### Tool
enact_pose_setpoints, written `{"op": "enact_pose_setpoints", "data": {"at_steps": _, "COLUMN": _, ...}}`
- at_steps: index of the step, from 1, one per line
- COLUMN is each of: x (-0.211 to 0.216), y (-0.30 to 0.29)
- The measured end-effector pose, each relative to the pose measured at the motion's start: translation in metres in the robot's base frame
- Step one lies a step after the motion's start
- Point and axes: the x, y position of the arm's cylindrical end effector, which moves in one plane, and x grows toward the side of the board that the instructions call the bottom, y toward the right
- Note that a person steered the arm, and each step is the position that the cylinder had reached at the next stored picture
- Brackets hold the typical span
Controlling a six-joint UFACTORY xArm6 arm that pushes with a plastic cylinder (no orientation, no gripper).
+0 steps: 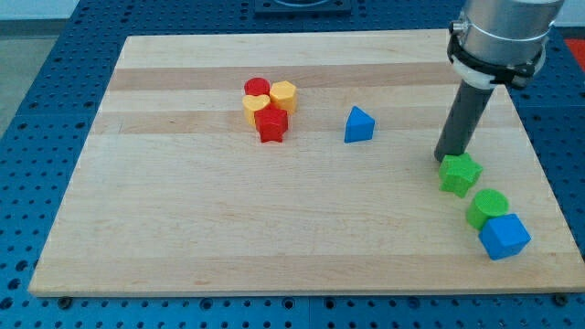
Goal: Move your arm to the top left of the blue triangle
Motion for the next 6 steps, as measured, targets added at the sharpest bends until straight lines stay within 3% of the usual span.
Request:
{"op": "enact_pose_setpoints", "data": {"at_steps": 3, "x": 0.015, "y": 0.0}}
{"op": "enact_pose_setpoints", "data": {"at_steps": 5, "x": -0.074, "y": -0.017}}
{"op": "enact_pose_setpoints", "data": {"at_steps": 6, "x": -0.101, "y": -0.064}}
